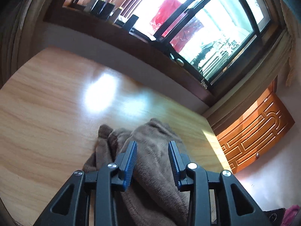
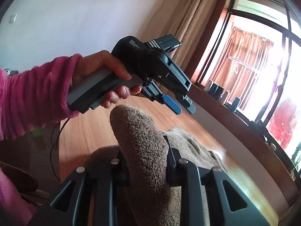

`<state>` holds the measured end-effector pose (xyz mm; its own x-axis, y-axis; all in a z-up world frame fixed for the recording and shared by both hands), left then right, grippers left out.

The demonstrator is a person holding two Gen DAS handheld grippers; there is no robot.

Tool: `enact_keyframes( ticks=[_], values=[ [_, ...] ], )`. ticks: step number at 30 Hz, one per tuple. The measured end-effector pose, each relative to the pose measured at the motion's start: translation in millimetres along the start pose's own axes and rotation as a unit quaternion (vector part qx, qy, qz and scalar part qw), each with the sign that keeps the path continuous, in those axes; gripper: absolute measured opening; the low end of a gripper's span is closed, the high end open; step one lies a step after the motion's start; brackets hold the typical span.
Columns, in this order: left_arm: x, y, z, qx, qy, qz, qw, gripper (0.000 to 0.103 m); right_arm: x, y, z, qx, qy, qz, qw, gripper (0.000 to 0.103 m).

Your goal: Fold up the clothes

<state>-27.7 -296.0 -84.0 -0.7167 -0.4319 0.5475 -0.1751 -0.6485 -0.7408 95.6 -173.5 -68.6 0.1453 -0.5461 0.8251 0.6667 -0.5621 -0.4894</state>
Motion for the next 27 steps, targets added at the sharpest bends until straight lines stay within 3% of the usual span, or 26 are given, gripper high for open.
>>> enact_keyframes(
  ticks=[2, 4, 6, 9, 15, 19, 23, 24, 25, 26, 27],
  values=[
    [-15.0, 20.3, -4.6, 0.012, 0.025, 0.028, 0.9992, 0.037, -1.5, 15.5, -0.9, 0.011, 0.0, 0.014, 1.0, 0.028],
    [-26.0, 32.6, -8.6, 0.014, 0.039, 0.046, 0.9981, 0.054, -2.8, 25.4, -0.5, 0.017, 0.001, 0.021, 1.0, 0.028],
    [-28.0, 35.4, -12.0, -0.014, 0.04, 0.072, 0.9965, 0.067, -3.7, 22.3, 0.0, 0.014, 0.002, 0.016, 1.0, 0.028],
    [-24.9, 32.1, -18.6, -0.064, 0.04, 0.102, 0.9919, 0.079, -6.1, 21.8, 3.4, 0.012, 0.004, 0.017, 1.0, 0.028],
    [-38.5, 32.5, -45.8, -0.063, 0.099, 0.133, 0.9842, 0.08, -7.4, 13.4, 0.3, 0.011, 0.002, 0.011, 1.0, 0.028],
    [-33.6, 25.0, -49.1, -0.079, 0.086, 0.136, 0.9838, 0.08, -9.5, 12.6, 5.6, 0.015, 0.001, 0.0, 1.0, 0.028],
    [-20.5, 14.4, -59.5, -0.084, 0.072, 0.105, 0.9883, 0.079, -10.5, 14.4, 7.5, 0.019, 0.002, 0.001, 1.0, 0.028],
    [-18.3, 14.2, -64.7, -0.075, 0.069, 0.097, 0.99, 0.075, -10.7, 14.8, 7.2, 0.018, 0.003, 0.002, 1.0, 0.028],
    [-17.3, 15.5, -70.3, -0.066, 0.071, 0.09, 0.9912, 0.046, -10.9, 14.8, 6.7, 0.016, 0.003, 0.002, 1.0, 0.028],
    [-17.7, 17.5, -76.7, -0.056, 0.078, 0.087, 0.9916, 0.025, -11.0, 14.2, 6.3, 0.014, 0.003, 0.002, 1.0, 0.028],
    [-17.9, 19.2, -80.9, -0.052, 0.079, 0.092, 0.9913, 0.021, -11.4, 12.5, 5.3, 0.009, 0.005, 0.0, 1.0, 0.028]
  ],
)
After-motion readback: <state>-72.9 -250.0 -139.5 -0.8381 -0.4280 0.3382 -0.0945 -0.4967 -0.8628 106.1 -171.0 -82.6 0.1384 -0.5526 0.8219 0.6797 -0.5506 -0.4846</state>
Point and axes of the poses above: each gripper's, at about its wrist camera, not at the fingertips, and z roughly against the way its jaws point, y to its left, x to its top, the point moved 8 cm from there along -z, roughly the way its jaws point, and after that the axes turned 14 degrees about -x, right-handed, at the moved point
